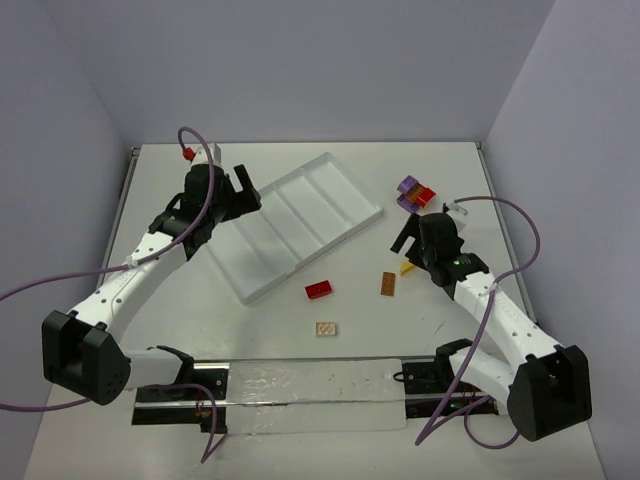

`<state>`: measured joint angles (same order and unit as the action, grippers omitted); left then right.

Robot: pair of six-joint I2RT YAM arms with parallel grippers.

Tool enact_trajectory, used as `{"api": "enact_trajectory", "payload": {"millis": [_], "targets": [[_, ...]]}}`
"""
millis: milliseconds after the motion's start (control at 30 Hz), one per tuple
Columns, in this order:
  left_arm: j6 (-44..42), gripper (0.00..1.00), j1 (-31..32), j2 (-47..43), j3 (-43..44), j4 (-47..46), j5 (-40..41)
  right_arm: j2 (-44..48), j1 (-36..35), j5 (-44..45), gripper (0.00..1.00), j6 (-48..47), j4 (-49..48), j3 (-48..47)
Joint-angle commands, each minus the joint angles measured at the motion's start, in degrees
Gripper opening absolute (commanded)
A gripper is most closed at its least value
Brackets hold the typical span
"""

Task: Sort the legos into containers by color

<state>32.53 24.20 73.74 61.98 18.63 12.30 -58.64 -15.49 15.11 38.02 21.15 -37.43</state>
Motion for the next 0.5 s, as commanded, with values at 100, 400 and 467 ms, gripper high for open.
{"api": "enact_trajectory", "payload": {"millis": [100,400,467], "targets": [[0.96,0.99,0.85,-0.09,3.37,-0.24,2.82,2.77,0.4,2.5,0.96,1.98,-1.09,1.98],[0.25,0.99,0.93,-2.2,3.77,2.72,5.92,-1.74,4.11,0.42,0.93,3.19,-2.43,3.29],[-0.21,0.99,0.93,-2.67,3.91,2.96,6.13,-2.82,5.29,-0.46,0.93,3.63,-3.6,3.94]]}}
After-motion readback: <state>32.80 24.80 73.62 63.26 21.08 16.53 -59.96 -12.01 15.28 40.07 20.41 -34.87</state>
